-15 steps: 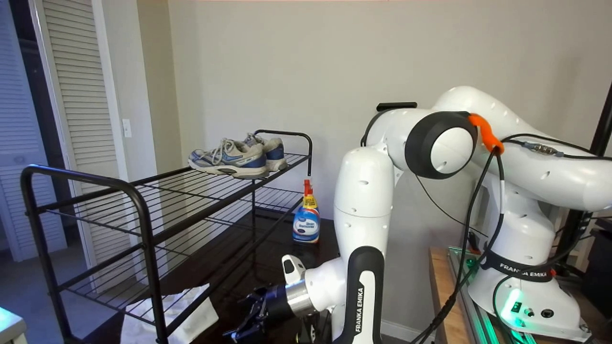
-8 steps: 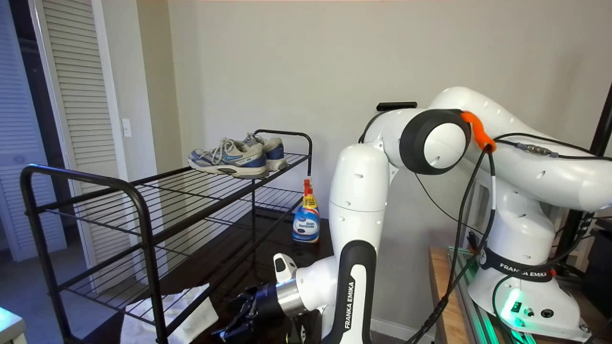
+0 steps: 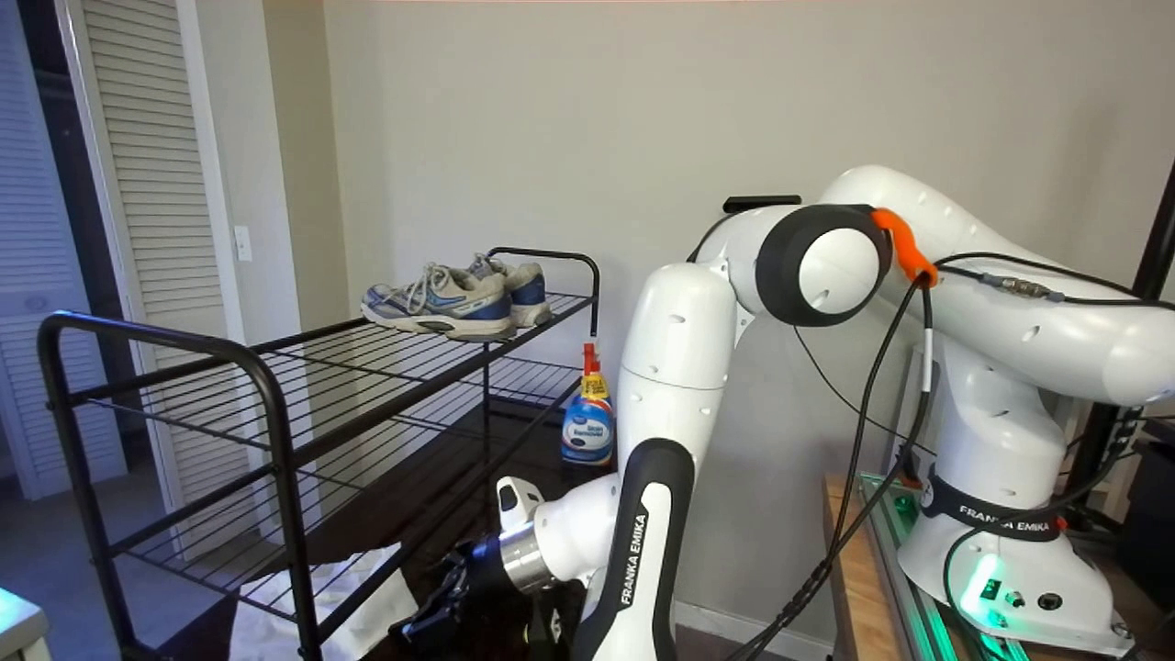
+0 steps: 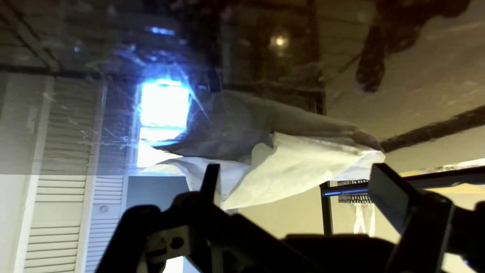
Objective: Take the paper towel from under the rack and place it on top of the rack
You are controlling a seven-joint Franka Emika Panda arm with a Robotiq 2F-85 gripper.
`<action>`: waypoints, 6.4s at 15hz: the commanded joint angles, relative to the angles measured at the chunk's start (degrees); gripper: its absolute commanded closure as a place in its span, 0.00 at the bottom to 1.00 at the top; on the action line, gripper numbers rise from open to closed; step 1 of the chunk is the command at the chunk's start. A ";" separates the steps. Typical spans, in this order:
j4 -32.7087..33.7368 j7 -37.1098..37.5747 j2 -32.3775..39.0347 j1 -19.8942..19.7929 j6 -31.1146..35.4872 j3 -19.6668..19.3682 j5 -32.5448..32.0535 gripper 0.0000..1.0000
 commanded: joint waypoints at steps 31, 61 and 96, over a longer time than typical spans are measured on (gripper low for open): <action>4.85 -1.96 3.12 -0.17 -2.52 1.29 3.75 1.00; -45.03 -22.77 -37.56 27.35 -16.55 -10.03 46.58 1.00; -29.02 -81.40 -63.60 35.71 -22.86 -9.81 103.53 1.00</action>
